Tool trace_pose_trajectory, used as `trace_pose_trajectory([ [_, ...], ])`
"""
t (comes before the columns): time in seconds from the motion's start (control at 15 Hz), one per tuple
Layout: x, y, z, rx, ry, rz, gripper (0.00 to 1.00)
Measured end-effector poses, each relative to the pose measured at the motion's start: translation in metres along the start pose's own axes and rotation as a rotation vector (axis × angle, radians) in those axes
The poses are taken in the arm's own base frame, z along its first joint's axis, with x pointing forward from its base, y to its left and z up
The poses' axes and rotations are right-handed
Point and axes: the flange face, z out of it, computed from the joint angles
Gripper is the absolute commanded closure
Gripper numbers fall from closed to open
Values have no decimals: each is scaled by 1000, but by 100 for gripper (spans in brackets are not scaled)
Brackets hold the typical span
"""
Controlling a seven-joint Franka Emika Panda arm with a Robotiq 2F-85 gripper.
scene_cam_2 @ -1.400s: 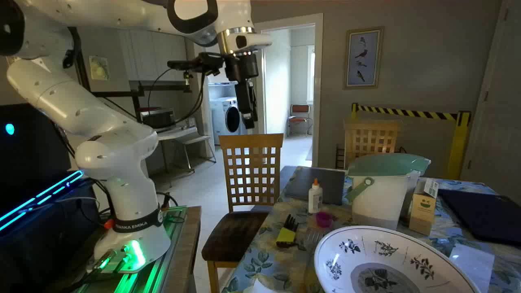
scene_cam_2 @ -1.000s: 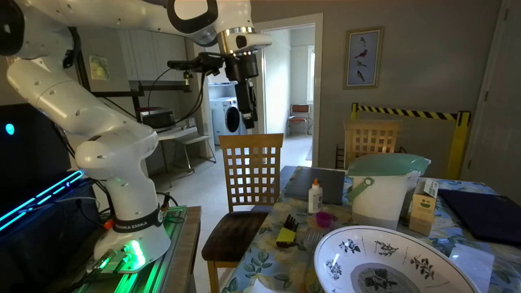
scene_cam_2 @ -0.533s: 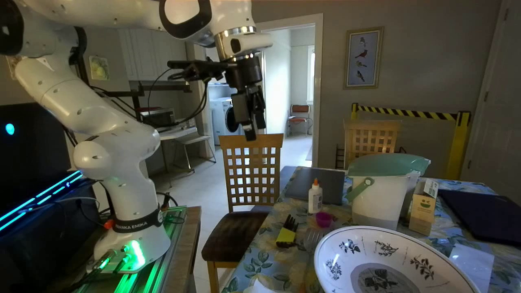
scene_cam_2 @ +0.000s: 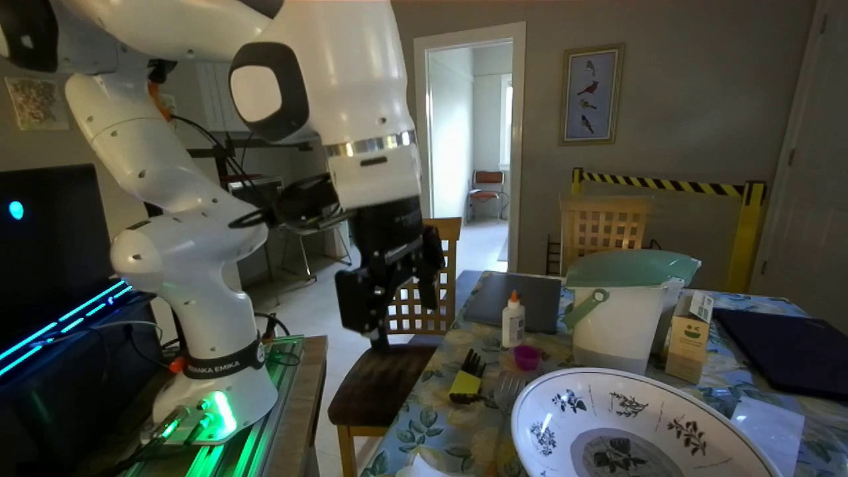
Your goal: Remove the silver lid from the silver pot and put it in the white bowl.
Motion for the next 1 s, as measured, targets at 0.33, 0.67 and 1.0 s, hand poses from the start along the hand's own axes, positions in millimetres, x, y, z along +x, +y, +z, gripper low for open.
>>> trace_pose_trajectory([
  [0.33,43,44,58,-67,2,164,0],
  [0.67,88,73,102,-175,-9,343,0],
  [1.0,119,105,129,-257,-26,503,0],
])
